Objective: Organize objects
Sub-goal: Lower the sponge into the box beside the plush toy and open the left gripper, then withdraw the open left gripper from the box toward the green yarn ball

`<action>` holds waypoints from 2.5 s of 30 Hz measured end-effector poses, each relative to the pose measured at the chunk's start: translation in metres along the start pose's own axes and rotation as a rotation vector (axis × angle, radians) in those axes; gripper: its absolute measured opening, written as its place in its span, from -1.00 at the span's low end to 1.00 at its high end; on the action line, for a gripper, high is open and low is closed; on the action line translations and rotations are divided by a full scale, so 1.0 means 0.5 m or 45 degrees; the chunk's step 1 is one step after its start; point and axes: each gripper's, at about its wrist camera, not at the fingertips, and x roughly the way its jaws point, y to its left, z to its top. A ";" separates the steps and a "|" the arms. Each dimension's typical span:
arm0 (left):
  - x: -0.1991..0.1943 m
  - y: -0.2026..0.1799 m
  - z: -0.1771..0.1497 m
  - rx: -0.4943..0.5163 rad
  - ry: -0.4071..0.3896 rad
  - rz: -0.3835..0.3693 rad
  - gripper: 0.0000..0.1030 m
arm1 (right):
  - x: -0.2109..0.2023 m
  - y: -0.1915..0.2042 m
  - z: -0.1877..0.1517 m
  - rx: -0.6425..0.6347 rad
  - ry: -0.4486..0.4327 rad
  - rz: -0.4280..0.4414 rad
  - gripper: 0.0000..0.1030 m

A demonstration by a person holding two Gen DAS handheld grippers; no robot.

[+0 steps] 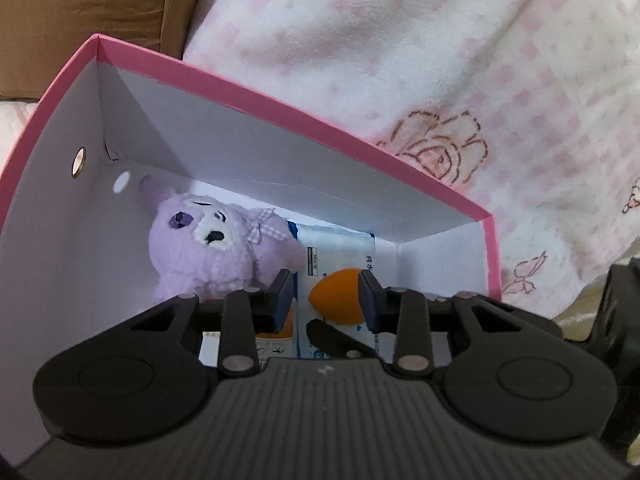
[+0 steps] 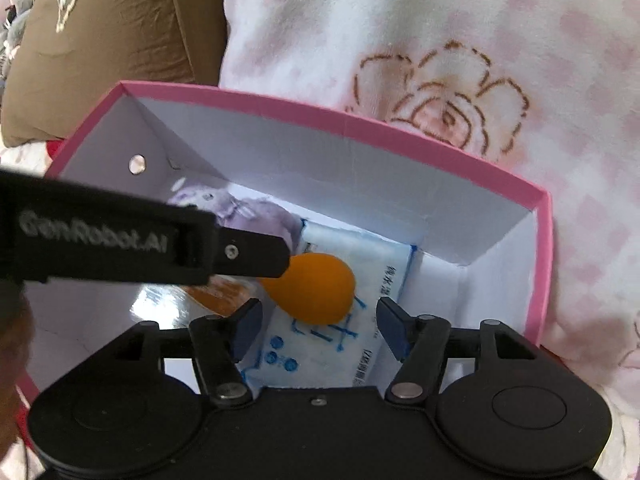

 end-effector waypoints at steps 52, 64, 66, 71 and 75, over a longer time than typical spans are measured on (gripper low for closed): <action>-0.182 0.075 0.009 0.052 -0.135 0.092 -0.19 | -0.045 0.055 0.099 0.074 -0.172 0.110 0.22; -0.281 0.019 -0.050 0.156 -0.064 0.151 -0.05 | -0.206 0.117 -0.012 0.009 -0.265 0.109 0.29; -0.301 0.016 -0.062 0.171 -0.045 0.150 -0.03 | -0.231 0.117 -0.032 0.028 -0.278 0.105 0.29; -0.361 -0.003 -0.085 0.228 -0.047 0.155 0.06 | -0.280 0.141 -0.066 -0.006 -0.310 0.084 0.33; -0.407 -0.017 -0.103 0.260 -0.059 0.178 0.11 | -0.306 0.156 -0.083 -0.006 -0.324 0.100 0.35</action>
